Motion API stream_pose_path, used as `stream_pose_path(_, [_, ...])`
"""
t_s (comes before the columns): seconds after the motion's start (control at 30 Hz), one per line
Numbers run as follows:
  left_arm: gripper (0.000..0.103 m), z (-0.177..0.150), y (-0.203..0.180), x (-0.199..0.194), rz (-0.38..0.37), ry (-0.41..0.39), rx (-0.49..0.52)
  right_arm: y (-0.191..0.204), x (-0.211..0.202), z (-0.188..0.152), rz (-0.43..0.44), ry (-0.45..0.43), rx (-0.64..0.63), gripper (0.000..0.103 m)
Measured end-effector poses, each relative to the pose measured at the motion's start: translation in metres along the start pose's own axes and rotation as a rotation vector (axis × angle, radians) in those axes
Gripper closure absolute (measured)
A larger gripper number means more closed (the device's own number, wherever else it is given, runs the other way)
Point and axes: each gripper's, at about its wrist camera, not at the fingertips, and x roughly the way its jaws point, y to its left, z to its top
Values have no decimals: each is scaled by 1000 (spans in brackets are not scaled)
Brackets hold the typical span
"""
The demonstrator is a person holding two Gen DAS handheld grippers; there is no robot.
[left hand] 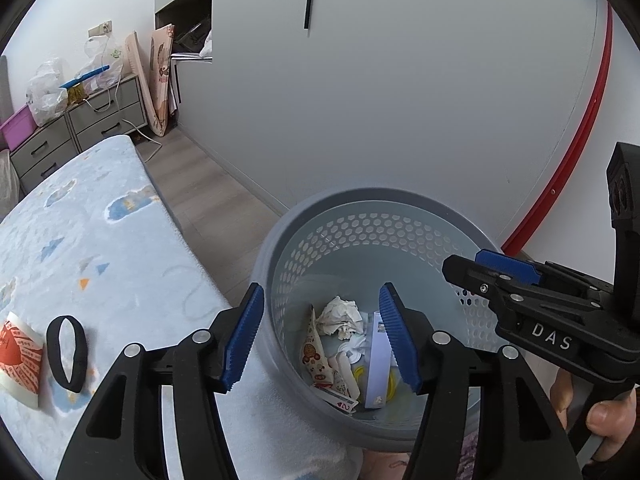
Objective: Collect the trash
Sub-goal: 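Hold both open grippers above the wastebasket, then move both grippers back to the bed and grasp the paper cup with the left gripper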
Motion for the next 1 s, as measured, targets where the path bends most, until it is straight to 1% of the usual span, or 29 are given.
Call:
stream_pose_path(0.03, [42,-1,2,-2,3,-4,-4,1,0,0,4,0,-2,51])
stream_pose_path(0.17, [39,-5,10,-11,17,-18,-24,10,0,-1,16,-5,-24,43])
stream_pose_path(0.23, [37,-8,16,-16,28,-22,-29,15,1,-1,22,-8,-39,41])
stream_pose_path(0.4, [33,-14,36,-30,64,-30,-62,32,5,-2,34,-4,-83,33])
stream_pose_path(0.47, [30,-16,46,-36,84,-36,-79,41,8,-1,41,0,-101,28])
stream_pose_path(0.5, [28,-17,52,-41,96,-41,-90,46,9,-2,47,1,-111,28])
stream_pose_path(0.6, [28,-19,70,-53,125,-52,-119,62,10,-3,65,-3,-141,25])
stream_pose_path(0.67, [27,-21,81,-62,149,-62,-135,72,12,-4,79,-6,-156,21])
stream_pose_path(0.83, [26,-29,116,-86,223,-85,-180,104,19,-7,116,0,-208,19])
stream_pose_path(1.0, [26,-42,154,-104,291,-78,-220,136,24,-13,151,18,-251,19])
